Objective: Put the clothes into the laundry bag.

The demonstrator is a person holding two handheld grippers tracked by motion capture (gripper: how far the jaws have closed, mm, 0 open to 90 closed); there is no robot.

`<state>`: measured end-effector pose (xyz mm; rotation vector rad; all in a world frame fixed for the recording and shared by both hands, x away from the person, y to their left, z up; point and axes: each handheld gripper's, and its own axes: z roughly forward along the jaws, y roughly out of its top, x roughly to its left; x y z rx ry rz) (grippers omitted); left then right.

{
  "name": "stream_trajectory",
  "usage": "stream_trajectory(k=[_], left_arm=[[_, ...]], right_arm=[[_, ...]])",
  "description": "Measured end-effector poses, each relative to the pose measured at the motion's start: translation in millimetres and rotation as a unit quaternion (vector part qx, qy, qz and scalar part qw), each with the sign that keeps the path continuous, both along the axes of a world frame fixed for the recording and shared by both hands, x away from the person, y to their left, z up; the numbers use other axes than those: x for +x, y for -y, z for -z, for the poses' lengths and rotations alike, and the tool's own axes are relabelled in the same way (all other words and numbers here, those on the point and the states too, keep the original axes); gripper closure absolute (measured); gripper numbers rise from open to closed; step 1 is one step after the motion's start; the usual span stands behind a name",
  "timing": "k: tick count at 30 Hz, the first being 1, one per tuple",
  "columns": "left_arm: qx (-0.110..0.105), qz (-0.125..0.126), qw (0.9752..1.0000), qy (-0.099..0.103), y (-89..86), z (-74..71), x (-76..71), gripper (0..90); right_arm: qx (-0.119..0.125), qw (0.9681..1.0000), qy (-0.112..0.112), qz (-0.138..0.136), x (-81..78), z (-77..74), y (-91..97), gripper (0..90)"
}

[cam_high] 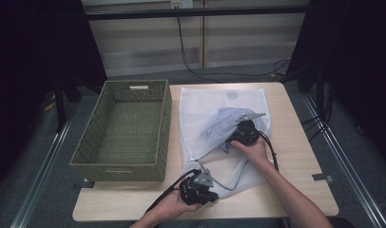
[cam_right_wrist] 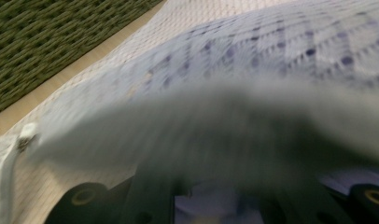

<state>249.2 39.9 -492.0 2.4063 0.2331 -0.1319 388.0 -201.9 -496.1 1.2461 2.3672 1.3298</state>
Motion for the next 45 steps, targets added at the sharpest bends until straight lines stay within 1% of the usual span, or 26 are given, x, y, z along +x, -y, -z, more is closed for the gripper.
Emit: stream_trajectory(k=[1,2,4,6,7,8,11,13,15,16,18,19,20,22,24,25,26,28,30,31,36,38,41,42,44,45], left_arm=[[0.000,0.001,1.0000,-0.001,0.0,0.0,0.1,87.6],[-0.015,-0.007,0.9999,-0.004,0.6,2.2,-0.7,87.5],[-0.015,-0.005,0.9998,-0.010,0.1,2.2,0.4,87.4],[0.005,0.001,1.0000,-0.004,-0.6,-0.6,1.1,87.5],[0.004,0.002,1.0000,-0.005,-0.5,-0.6,1.1,87.4],[-0.006,0.000,1.0000,-0.006,-0.1,0.8,1.0,87.4],[0.001,0.002,1.0000,-0.006,-0.3,-0.1,1.3,87.5],[-0.007,-0.005,1.0000,-0.004,1.0,0.8,-1.2,87.5],[-0.004,0.000,0.9999,0.011,1.9,0.5,-2.2,87.4],[-0.008,0.000,0.9999,0.012,2.2,0.8,-2.8,86.9],[-0.001,0.003,0.9999,0.014,1.9,-0.2,-2.7,86.8],[-0.010,0.000,0.9999,0.011,2.2,1.1,-3.0,86.8],[-0.011,-0.001,0.9999,0.011,2.1,1.2,-3.0,86.8],[-0.005,0.002,0.9999,0.015,1.9,0.4,-2.7,86.8],[-0.012,-0.001,0.9999,0.010,1.8,1.4,-2.6,86.8],[-0.005,0.005,1.0000,0.002,0.9,0.2,-1.3,86.8],[-0.012,-0.002,0.9999,0.005,1.4,1.5,-1.6,86.9],[-0.012,-0.002,0.9999,0.004,1.4,1.5,-1.2,86.9],[-0.006,-0.001,1.0000,-0.001,0.9,0.6,-0.6,86.9],[-0.012,0.000,0.9999,-0.005,1.0,1.4,-0.3,86.9],[-0.011,-0.002,0.9999,-0.003,1.0,1.5,-0.2,86.9],[-0.008,0.000,1.0000,0.002,0.8,1.5,0.2,86.9],[-0.012,-0.002,0.9999,-0.003,1.0,1.6,-0.4,86.9],[-0.012,-0.002,0.9999,-0.003,1.0,1.6,-0.4,86.8],[-0.012,-0.001,0.9999,-0.002,1.1,1.6,-0.6,86.9],[-0.012,-0.001,0.9999,0.006,1.4,1.6,-1.1,86.8]], right_arm=[[-0.003,1.0000,0.001,-0.004,-2.2,-1.3,0.8,71.6],[-0.003,0.9999,0.002,-0.009,-5.1,-2.6,2.5,69.5],[-0.003,0.9998,0.003,-0.018,-9.9,-4.6,6.7,68.4],[0.004,0.9997,0.003,-0.023,-14.6,-7.3,10.4,67.2],[0.006,0.9995,0.005,-0.029,-17.3,-9.1,13.2,67.2],[0.009,0.9994,0.005,-0.033,-20.2,-10.8,14.9,67.0],[0.012,0.9990,0.011,-0.042,-28.4,-16.2,20.2,67.3],[0.028,0.9982,0.021,-0.048,-35.3,-21.7,26.2,67.5],[0.037,0.9976,0.029,-0.051,-39.7,-29.2,30.6,67.5],[0.046,0.9971,0.036,-0.050,-41.4,-34.0,33.6,67.5],[0.063,0.9960,0.047,-0.043,-43.6,-44.1,39.7,67.4],[0.067,0.9956,0.051,-0.039,-44.2,-47.4,41.7,67.3],[0.070,0.9950,0.059,-0.040,-44.5,-51.2,45.5,66.6],[0.071,0.9947,0.062,-0.041,-44.5,-55.1,49.2,64.6],[0.076,0.9940,0.068,-0.039,-42.9,-58.8,53.7,61.6],[0.078,0.9936,0.071,-0.040,-41.8,-60.4,55.3,60.7],[0.079,0.9933,0.073,-0.040,-41.1,-61.5,56.2,60.0],[0.080,0.9929,0.077,-0.043,-39.1,-64.1,57.0,56.8],[0.075,0.9930,0.080,-0.044,-35.7,-66.1,54.7,54.3],[0.075,0.9929,0.080,-0.045,-34.2,-66.5,53.5,53.4],[0.066,0.9929,0.077,-0.062,-25.1,-67.1,42.0,47.1],[0.055,0.9926,0.083,-0.070,-21.7,-67.7,38.7,44.5],[0.061,0.9909,0.098,-0.069,-17.2,-67.7,38.3,43.3],[0.072,0.9899,0.102,-0.068,-15.7,-66.6,39.0,43.4],[0.062,0.9913,0.095,-0.067,-12.5,-64.7,37.4,43.0],[0.060,0.9914,0.093,-0.070,-11.4,-63.3,36.6,43.4]])
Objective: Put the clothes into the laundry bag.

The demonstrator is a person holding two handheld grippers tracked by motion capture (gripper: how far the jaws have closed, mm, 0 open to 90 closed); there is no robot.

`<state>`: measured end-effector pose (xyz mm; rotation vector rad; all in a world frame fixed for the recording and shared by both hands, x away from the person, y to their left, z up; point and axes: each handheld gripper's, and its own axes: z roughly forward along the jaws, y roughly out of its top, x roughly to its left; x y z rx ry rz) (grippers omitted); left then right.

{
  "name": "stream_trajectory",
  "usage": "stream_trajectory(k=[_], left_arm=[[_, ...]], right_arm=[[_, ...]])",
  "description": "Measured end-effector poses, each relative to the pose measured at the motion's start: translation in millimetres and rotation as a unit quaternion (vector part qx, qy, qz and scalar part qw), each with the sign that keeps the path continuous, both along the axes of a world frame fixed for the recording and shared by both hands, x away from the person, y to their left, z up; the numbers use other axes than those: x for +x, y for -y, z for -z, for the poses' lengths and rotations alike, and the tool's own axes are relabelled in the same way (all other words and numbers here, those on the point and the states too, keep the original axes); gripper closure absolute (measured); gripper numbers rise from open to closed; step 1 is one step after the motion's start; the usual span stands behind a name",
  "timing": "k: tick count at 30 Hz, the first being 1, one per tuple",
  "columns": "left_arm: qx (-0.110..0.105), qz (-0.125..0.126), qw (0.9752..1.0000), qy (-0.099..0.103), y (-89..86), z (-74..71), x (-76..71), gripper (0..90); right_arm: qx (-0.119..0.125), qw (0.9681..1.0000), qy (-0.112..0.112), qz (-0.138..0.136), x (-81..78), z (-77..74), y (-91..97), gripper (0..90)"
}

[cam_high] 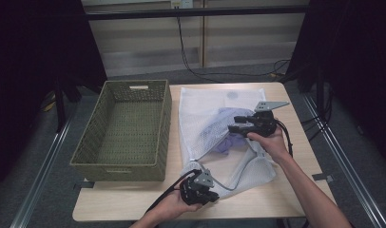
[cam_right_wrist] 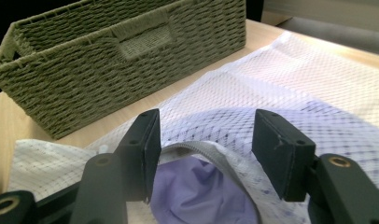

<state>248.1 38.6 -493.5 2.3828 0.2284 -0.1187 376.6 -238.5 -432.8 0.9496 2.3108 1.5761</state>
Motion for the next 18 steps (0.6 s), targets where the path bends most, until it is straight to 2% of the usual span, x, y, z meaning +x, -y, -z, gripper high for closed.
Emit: stream_trajectory(k=[2,4,10,18], left_arm=[[-0.001,0.000,1.0000,0.000,0.0,0.2,-0.1,86.8],[0.002,0.002,1.0000,-0.001,-0.2,-0.3,0.4,86.8],[-0.002,0.001,1.0000,-0.002,-0.1,0.3,0.2,86.2],[-0.002,0.001,1.0000,-0.002,0.0,0.2,0.3,86.2]], right_arm=[[-0.002,1.0000,-0.009,-0.002,1.5,3.9,-1.8,44.6],[-0.002,0.9999,-0.013,-0.005,2.7,6.6,-2.7,51.2],[-0.014,0.9995,-0.024,-0.014,1.2,13.1,-4.0,54.9],[0.001,0.9995,-0.030,-0.014,0.1,14.3,1.7,71.5]])
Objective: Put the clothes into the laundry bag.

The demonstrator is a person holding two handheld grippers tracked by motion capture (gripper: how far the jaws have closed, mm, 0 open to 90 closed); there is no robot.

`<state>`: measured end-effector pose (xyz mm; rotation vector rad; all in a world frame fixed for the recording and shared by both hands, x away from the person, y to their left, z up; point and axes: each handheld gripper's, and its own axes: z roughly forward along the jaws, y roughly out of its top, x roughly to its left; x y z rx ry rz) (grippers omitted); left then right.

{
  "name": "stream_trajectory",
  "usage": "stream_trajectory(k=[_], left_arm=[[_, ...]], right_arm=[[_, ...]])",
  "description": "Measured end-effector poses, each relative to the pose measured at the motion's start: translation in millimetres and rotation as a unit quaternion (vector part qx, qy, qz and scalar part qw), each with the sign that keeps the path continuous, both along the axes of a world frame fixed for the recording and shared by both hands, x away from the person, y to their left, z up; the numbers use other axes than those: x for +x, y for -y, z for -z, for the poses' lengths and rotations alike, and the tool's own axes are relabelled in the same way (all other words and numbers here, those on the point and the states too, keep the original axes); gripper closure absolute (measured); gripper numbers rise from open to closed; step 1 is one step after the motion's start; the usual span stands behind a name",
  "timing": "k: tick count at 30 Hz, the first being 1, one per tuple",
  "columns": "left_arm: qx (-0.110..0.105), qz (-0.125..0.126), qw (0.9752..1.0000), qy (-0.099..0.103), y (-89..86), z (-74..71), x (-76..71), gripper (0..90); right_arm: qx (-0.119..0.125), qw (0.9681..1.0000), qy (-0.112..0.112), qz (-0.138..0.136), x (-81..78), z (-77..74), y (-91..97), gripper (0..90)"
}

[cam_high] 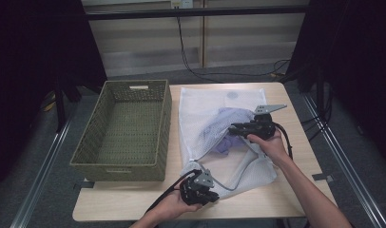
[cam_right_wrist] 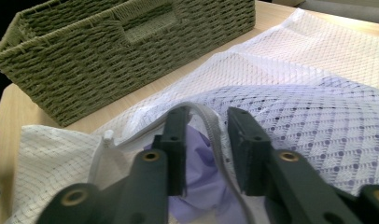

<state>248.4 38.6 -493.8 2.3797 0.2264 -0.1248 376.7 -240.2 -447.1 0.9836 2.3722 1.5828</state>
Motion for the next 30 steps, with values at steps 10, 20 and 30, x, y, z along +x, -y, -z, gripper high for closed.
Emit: stream_trajectory(k=[10,20,30], left_arm=[[0.000,-0.002,1.0000,0.000,0.1,0.0,-0.7,86.2],[-0.003,-0.002,1.0000,0.001,0.2,0.4,-0.6,86.2],[0.001,-0.003,1.0000,0.002,0.4,-0.1,-0.8,86.2]], right_arm=[[0.010,0.9999,-0.001,-0.008,-2.7,-7.2,-1.4,87.9],[0.030,0.9992,0.017,-0.020,-13.0,-27.6,0.5,88.3],[0.028,0.9987,0.015,-0.040,-35.4,-36.2,0.9,88.2]])
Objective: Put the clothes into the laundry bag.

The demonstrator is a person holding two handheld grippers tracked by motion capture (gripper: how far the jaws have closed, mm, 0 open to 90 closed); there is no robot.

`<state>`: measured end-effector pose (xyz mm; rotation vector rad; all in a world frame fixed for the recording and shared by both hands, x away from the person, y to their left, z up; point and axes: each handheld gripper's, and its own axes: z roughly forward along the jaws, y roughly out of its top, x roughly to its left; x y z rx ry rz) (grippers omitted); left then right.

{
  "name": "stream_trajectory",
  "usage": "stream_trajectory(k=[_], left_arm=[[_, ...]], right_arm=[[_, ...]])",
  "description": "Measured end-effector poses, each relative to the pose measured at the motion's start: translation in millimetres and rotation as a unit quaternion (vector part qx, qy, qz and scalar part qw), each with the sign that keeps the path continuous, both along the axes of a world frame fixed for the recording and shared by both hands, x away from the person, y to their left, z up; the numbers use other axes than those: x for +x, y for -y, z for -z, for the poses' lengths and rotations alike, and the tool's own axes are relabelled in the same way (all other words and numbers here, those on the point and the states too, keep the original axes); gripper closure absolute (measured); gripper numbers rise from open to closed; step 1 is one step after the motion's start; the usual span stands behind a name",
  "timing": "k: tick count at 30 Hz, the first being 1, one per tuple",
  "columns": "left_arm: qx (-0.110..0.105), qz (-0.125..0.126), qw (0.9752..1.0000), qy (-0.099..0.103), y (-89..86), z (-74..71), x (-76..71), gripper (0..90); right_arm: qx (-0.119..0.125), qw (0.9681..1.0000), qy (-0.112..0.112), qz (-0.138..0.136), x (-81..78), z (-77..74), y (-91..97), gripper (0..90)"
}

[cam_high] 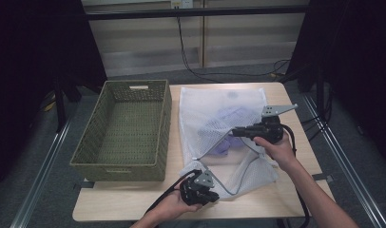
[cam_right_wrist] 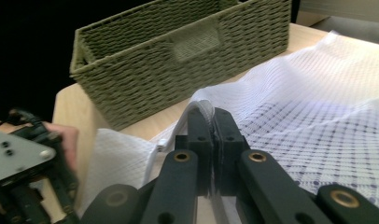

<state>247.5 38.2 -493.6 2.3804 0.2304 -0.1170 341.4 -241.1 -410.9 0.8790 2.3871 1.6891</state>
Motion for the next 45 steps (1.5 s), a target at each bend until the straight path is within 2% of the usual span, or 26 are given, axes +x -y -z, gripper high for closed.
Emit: stream_trajectory(k=[2,8,14,19,28,34,39,40,45], left_arm=[[-0.001,-0.002,1.0000,-0.002,0.1,0.1,-0.3,86.2],[0.000,-0.001,1.0000,-0.002,-0.1,0.1,-0.1,86.2],[-0.001,0.001,1.0000,0.000,0.0,0.1,0.1,86.3],[-0.001,0.000,1.0000,-0.001,-0.2,0.1,0.2,86.3],[-0.001,-0.001,1.0000,-0.003,-0.3,-0.1,-0.6,86.3],[-0.001,0.000,1.0000,-0.002,-0.4,0.0,-0.5,86.2],[0.002,0.001,1.0000,-0.002,-0.7,-0.4,0.0,86.2],[-0.003,-0.003,1.0000,-0.001,-0.3,0.4,-0.3,86.2],[-0.001,-0.002,1.0000,-0.001,-0.5,0.3,-0.1,86.2]], right_arm=[[0.001,1.0000,-0.004,-0.004,-4.9,1.4,-1.7,88.2],[-0.023,0.9993,-0.010,-0.027,-18.2,6.3,-11.5,87.3],[-0.032,0.9983,-0.024,-0.042,-27.6,10.1,-15.0,86.5],[-0.039,0.9973,-0.039,-0.049,-33.4,25.3,-15.6,86.5],[-0.056,0.9953,-0.055,-0.057,-36.6,41.3,-16.9,84.8],[-0.071,0.9931,-0.073,-0.059,-34.4,53.7,-16.9,82.3],[-0.086,0.9912,-0.080,-0.062,-32.3,62.1,-18.2,81.2],[-0.089,0.9909,-0.081,-0.061,-31.8,63.3,-17.9,81.0],[-0.093,0.9901,-0.088,-0.059,-30.6,68.0,-16.0,79.7]])
